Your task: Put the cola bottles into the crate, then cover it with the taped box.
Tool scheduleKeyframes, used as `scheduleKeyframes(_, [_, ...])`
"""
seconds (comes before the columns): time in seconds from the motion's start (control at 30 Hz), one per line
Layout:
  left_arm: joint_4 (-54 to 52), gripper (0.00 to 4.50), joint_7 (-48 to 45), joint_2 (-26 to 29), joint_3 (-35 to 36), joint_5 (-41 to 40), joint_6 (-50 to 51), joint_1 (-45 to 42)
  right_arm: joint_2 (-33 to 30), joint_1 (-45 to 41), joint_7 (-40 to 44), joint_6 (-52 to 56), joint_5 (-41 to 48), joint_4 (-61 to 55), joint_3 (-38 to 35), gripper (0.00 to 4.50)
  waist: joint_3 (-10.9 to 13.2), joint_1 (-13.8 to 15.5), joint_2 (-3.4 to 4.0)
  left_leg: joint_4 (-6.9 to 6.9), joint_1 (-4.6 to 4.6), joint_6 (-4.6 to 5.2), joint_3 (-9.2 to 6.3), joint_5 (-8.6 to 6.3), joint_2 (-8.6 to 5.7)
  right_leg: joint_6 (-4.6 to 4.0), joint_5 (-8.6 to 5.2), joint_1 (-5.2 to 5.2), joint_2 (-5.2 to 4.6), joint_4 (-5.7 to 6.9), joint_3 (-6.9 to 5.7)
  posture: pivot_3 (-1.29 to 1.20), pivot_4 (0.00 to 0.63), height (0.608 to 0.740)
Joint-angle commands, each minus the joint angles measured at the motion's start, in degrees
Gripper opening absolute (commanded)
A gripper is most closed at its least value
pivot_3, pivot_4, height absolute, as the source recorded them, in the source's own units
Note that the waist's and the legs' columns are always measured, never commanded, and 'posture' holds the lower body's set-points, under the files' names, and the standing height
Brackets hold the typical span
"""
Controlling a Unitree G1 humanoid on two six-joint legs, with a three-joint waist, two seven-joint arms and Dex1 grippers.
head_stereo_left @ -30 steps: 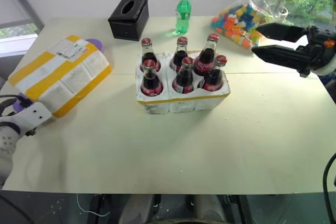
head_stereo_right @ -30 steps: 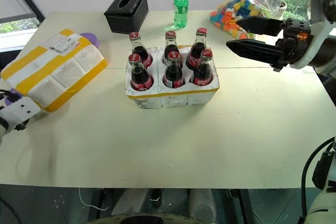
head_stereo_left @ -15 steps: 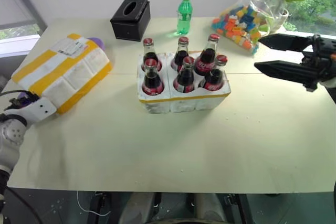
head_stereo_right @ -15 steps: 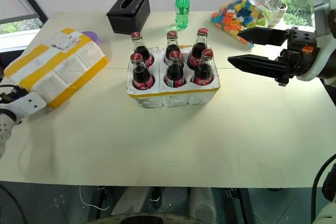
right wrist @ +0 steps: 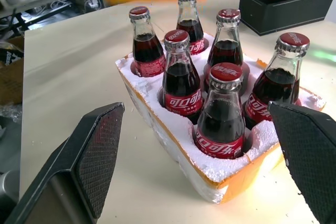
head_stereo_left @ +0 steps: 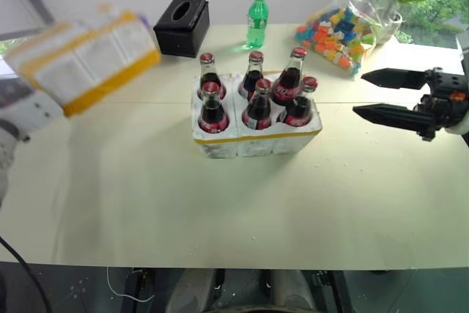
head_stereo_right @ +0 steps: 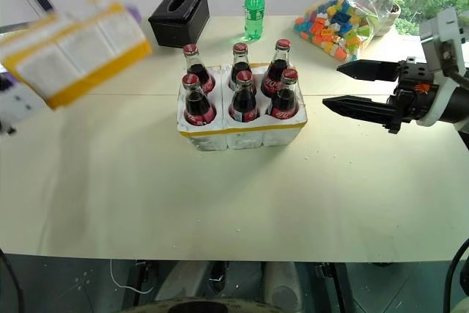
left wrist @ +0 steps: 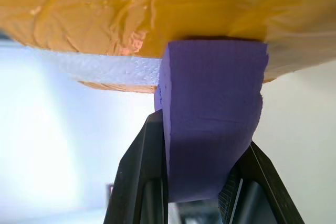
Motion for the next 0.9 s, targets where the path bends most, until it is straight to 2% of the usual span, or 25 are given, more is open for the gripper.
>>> scheduleKeyframes(0.03, [-3.27, 0.89, -3.33, 1.29, 1.94, -3.64, -3.65, -6.47, -0.61, 0.0, 0.33, -1.12, -0.53, 0.56, -0.87, 4.5, 0.0, -0.04, 0.01, 0.0, 0.0, 0.01, 0.01, 0.01, 0.0, 0.0, 0.0, 0.0, 0.0, 0.0, 0.0, 0.0, 0.15, 0.732])
scheduleKeyframes(0.1, [-5.37, 0.89, -6.73, 0.11, 1.62, -6.57, -4.69, -10.77, -0.52, 0.12, 0.23, -1.31, -0.81, 0.87, -0.81, 4.5, 0.0, -0.07, 0.01, 0.0, 0.0, 0.04, 0.03, 0.02, -0.01, 0.01, 0.01, -0.01, 0.0, 0.01, 0.0, 0.0, 0.15, 0.732])
scheduleKeyframes(0.23, [-13.65, 0.89, -20.74, -2.42, 0.3, -16.87, -4.45, -14.93, -0.07, 0.15, -0.48, -1.61, -1.49, 1.36, -0.59, 4.5, 0.0, -0.1, 0.0, 0.06, 0.0, 0.08, 0.03, 0.06, 0.0, 0.02, 0.01, 0.01, 0.01, 0.04, 0.0, 0.0, 0.15, 0.732])
scheduleKeyframes(0.4, [-22.11, 0.89, -31.6, -1.33, -2.04, -20.23, -3.4, -15.24, 0.64, 1.11, -1.62, -1.5, -1.87, 1.36, -1.28, 4.5, 0.0, -0.56, 0.01, 0.06, 0.0, 0.09, 0.06, 0.07, 0.0, 0.02, 0.01, -0.01, 0.03, 0.04, 0.02, 0.0, 0.15, 0.732])
scheduleKeyframes(0.53, [-26.45, 0.89, -34.53, -0.92, -3.52, -17.78, -3.78, -14.07, 1.0, 2.1, -2.29, -1.25, -1.45, 1.17, -2.49, 4.5, 0.0, -0.72, 0.01, 0.06, 0.0, 0.1, 0.06, 0.08, 0.04, 0.02, 0.01, -0.01, 0.08, 0.05, 0.02, 0.0, 0.15, 0.732])
scheduleKeyframes(0.73, [-27.76, 0.89, -33.4, -2.19, -7.03, -11.26, -7.99, -13.04, 1.68, 2.77, -3.3, -0.92, -0.81, 0.81, -3.55, 4.5, 0.0, -0.25, 0.01, 0.09, 0.0, 0.11, 0.06, 0.09, 0.03, 0.02, 0.01, 0.02, 0.08, 0.05, 0.02, 0.0, 0.15, 0.732])
scheduleKeyframes(0.9, [-28.26, 0.89, -29.61, -7.49, -11.02, -4.5, -9.31, -14.58, 2.54, 2.44, -4.4, -0.37, 0.31, 0.82, -4.48, 4.5, -0.01, 0.14, 0.0, 0.21, 0.04, 0.12, 0.03, 0.08, 0.03, 0.05, 0.03, 0.15, 0.08, 0.05, -0.01, 0.0, 0.15, 0.732])
